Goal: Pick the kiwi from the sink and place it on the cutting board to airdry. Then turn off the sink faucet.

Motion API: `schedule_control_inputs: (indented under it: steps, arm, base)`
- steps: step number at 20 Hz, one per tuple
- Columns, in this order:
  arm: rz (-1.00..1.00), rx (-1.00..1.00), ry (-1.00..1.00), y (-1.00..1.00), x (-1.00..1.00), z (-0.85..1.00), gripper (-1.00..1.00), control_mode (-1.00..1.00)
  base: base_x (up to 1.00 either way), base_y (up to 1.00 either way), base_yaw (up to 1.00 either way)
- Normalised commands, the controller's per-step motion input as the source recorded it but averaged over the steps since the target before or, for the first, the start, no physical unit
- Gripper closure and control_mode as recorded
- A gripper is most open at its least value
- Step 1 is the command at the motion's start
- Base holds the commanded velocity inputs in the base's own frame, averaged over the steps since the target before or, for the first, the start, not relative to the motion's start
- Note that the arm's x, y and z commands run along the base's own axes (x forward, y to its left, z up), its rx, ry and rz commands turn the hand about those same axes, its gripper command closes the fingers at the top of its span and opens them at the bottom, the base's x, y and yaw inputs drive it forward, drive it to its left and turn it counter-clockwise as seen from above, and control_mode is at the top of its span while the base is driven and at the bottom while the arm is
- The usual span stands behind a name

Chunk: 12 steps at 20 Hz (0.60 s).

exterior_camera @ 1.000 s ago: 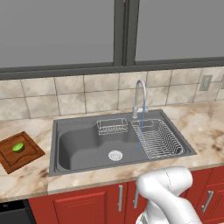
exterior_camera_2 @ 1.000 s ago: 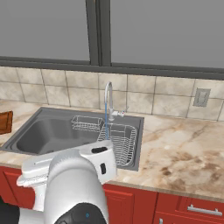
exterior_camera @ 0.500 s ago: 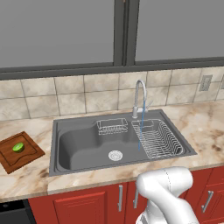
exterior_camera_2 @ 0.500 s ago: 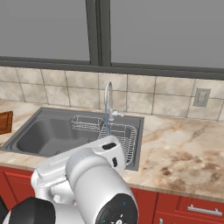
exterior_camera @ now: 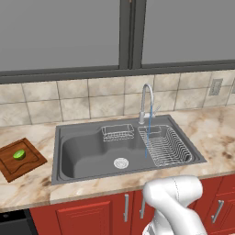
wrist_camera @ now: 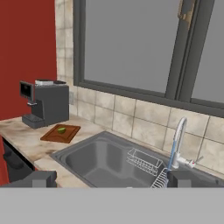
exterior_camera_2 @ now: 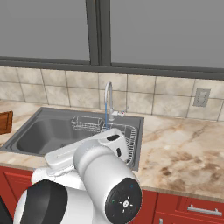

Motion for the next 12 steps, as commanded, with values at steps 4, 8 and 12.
schedule_control_inputs:
  steps: [4, 8, 12]
  arm:
    - [0.0, 0.0, 0.0, 0.0, 0.32, -0.06, -1.0, -1.0]
    - [0.01, 0.0, 0.0, 0.0, 0.33, -0.05, -1.0, -1.0]
    - [0.0, 0.0, 0.0, 0.0, 0.34, -0.16, -1.0, -1.0]
  base:
    - [0.0, 0.0, 0.0]
    - [0.0, 0.0, 0.0]
    - [0.0, 0.0, 0.0]
